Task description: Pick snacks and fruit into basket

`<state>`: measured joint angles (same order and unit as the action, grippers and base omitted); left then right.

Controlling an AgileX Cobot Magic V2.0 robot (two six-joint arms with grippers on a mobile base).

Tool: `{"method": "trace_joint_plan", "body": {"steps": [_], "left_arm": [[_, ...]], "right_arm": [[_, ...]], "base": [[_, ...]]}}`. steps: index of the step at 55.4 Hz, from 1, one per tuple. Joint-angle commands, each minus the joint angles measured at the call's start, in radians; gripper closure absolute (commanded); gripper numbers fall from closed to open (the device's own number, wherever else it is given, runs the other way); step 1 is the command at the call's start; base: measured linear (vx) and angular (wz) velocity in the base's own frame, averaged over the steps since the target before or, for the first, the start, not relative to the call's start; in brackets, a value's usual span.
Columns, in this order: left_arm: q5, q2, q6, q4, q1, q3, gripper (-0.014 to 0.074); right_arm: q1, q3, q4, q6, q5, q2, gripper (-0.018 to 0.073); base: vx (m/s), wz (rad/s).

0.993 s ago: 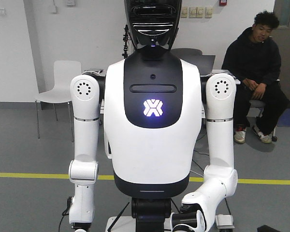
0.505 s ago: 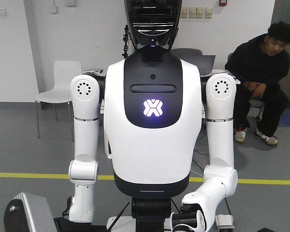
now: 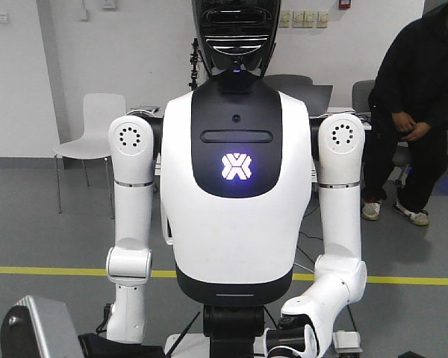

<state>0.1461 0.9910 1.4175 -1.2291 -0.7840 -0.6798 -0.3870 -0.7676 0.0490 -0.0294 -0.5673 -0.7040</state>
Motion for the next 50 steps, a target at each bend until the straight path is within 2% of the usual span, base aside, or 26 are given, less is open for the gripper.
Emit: {"method": "trace_joint_plan", "body": {"steps": [1,6,12,13,18,21,24,28,30,32,37,50], "left_arm": [[-0.027,-0.018,-0.009,-0.021,-0.004,-0.024,0.0076],[-0.028,-0.019,-0.032,-0.016,-0.004,-0.024,0.0119],[-0.038,-0.026,-0.142,0.090,-0.004,-0.024,0.0296],[-0.044,-0.039,-0.220,0.158,-0.004,-0.023,0.0412],[-0.051,-0.069,-0.367,0.294,-0.004,-0.015,0.0609],[-0.076,-0.093,-0.469,0.414,-0.004,0.004,0.0608],[-0.118,-0.129,-0.630,0.548,-0.004,0.031,0.0608],[-0.198,-0.193,-0.889,0.758,0.005,0.088,0.0608],[-0.224,-0.225,-0.985,0.845,0.018,0.117,0.0608],[-0.243,-0.267,-1.069,0.927,0.044,0.153,0.0608],[-0.229,-0.371,-1.206,1.025,0.130,0.230,0.0607],[-0.155,-0.666,-1.210,1.056,0.465,0.384,0.0607]], "right_arm": [[0.005,-0.034,-0.004,-0.007,0.074,0.003,0.0058],[0.005,-0.034,-0.004,-0.007,0.074,0.003,0.0058],[0.005,-0.034,-0.004,-0.007,0.074,0.003,0.0058],[0.005,-0.034,-0.004,-0.007,0.074,0.003,0.0058],[0.005,-0.034,-0.004,-0.007,0.074,0.003,0.0058],[0.005,-0.034,-0.004,-0.007,0.074,0.003,0.0058],[0.005,-0.034,-0.004,-0.007,0.074,0.003,0.0058],[0.005,-0.034,-0.004,-0.008,0.074,0.003,0.0058],[0.005,-0.034,-0.004,-0.008,0.074,0.003,0.0058],[0.005,-0.034,-0.004,-0.008,0.074,0.003,0.0058],[0.005,-0.034,-0.004,-0.008,0.074,0.003,0.0058],[0.005,-0.034,-0.004,-0.008,0.074,0.003,0.0058]], "base": [[0.00,0.00],[0.00,0.00],[0.00,0.00],[0.00,0.00],[0.00,0.00],[0.00,0.00],[0.00,0.00],[0.00,0.00],[0.00,0.00],[0.00,0.00],[0.00,0.00],[0.00,0.00]]}}
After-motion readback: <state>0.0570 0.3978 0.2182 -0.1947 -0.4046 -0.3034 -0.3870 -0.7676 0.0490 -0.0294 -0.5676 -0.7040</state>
